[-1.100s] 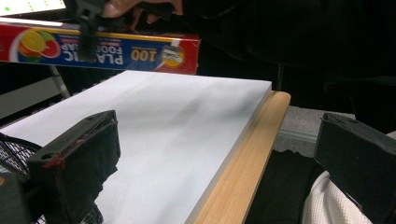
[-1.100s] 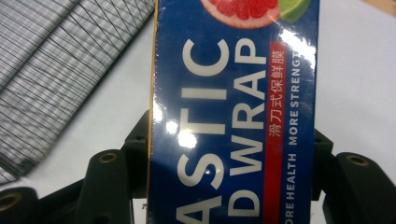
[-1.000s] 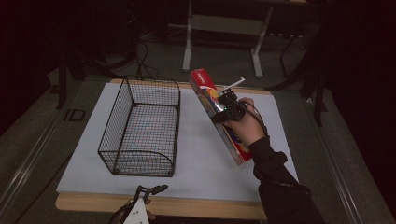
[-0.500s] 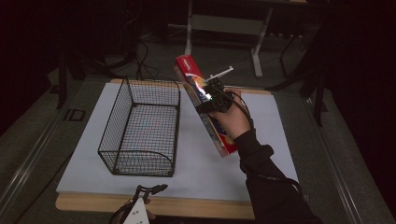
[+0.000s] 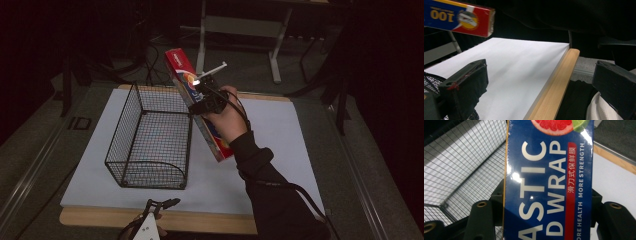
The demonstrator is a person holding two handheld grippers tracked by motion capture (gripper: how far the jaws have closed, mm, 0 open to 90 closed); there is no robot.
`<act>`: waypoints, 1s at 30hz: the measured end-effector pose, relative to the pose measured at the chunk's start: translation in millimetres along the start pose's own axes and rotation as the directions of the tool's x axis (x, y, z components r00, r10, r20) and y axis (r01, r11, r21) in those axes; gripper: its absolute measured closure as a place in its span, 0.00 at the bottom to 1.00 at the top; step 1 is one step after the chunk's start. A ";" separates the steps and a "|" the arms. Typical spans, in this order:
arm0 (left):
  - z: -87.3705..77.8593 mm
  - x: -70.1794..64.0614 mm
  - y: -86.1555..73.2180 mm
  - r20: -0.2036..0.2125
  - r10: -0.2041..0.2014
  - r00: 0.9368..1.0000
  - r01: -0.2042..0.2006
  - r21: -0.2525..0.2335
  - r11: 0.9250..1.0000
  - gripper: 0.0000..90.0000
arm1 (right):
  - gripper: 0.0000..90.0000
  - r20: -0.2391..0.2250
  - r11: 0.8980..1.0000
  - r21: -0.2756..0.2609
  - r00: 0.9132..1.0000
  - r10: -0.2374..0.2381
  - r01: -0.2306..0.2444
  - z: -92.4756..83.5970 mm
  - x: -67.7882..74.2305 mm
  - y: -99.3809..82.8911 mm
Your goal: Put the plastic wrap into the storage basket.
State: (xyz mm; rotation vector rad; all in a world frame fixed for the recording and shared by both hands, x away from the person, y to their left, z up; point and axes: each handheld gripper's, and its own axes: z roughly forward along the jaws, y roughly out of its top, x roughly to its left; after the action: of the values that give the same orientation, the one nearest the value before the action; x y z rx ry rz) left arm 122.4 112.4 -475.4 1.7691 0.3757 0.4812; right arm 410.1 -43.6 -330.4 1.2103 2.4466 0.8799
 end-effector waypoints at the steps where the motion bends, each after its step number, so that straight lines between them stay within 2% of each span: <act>1: 0.1 0.2 -0.1 -0.001 0.000 1.000 0.000 0.000 1.000 0.01 | 0.45 -0.017 1.000 -0.015 1.000 0.009 -0.009 0.5 4.5 4.4; 3: -0.3 0.4 0.0 0.001 -0.004 1.000 0.004 -0.002 1.000 0.01 | 0.45 -0.022 1.000 -0.020 1.000 0.009 -0.009 1.1 7.3 6.9; 5: -0.8 0.4 0.3 -0.001 -0.001 1.000 0.001 -0.005 1.000 0.01 | 0.45 -0.020 1.000 -0.021 1.000 -0.011 0.010 3.7 17.3 13.7; 6: -0.9 0.3 0.4 0.000 -0.002 1.000 0.002 -0.006 1.000 0.01 | 0.45 -0.020 1.000 -0.021 1.000 -0.011 0.010 3.7 17.3 13.7; 10: -1.1 0.1 0.7 -0.001 -0.002 1.000 0.002 -0.006 1.000 0.01 | 0.45 -0.026 0.999 -0.036 0.999 -0.024 0.024 10.1 32.2 22.4; 15: -1.3 0.8 0.8 0.000 -0.007 1.000 0.007 -0.012 1.000 0.01 | 0.45 -0.031 0.999 -0.045 0.999 -0.028 0.027 17.8 42.9 27.7; 18: -1.8 0.2 1.1 -0.004 -0.001 1.000 0.001 -0.010 1.000 0.01 | 0.45 -0.056 0.999 -0.045 0.998 -0.025 0.023 26.1 53.3 31.5; 21: -2.0 -0.1 1.1 -0.003 0.003 1.000 -0.003 -0.008 1.000 0.01 | 0.45 -0.042 0.998 -0.051 0.998 -0.035 0.033 30.6 59.7 33.6; 25: -2.0 0.2 1.1 -0.001 0.002 1.000 -0.002 -0.006 1.000 0.01 | 0.45 -0.050 0.997 -0.079 0.998 -0.030 0.026 37.7 70.6 38.2; 26: -2.1 0.2 1.1 -0.002 0.004 1.000 -0.004 -0.005 1.000 0.01 | 0.44 -0.045 0.995 -0.100 0.999 -0.028 0.023 40.6 76.5 39.6; 30: -1.9 0.0 0.9 0.000 0.006 1.000 -0.006 -0.004 1.000 0.01 | 0.44 -0.062 0.991 -0.131 0.998 -0.012 0.003 45.2 83.5 39.6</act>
State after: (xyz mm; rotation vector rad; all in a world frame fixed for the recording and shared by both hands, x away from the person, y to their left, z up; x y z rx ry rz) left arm 121.4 113.8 -474.2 1.7672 0.3692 0.4857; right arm 405.5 58.8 -338.8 1.1431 2.3967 1.0737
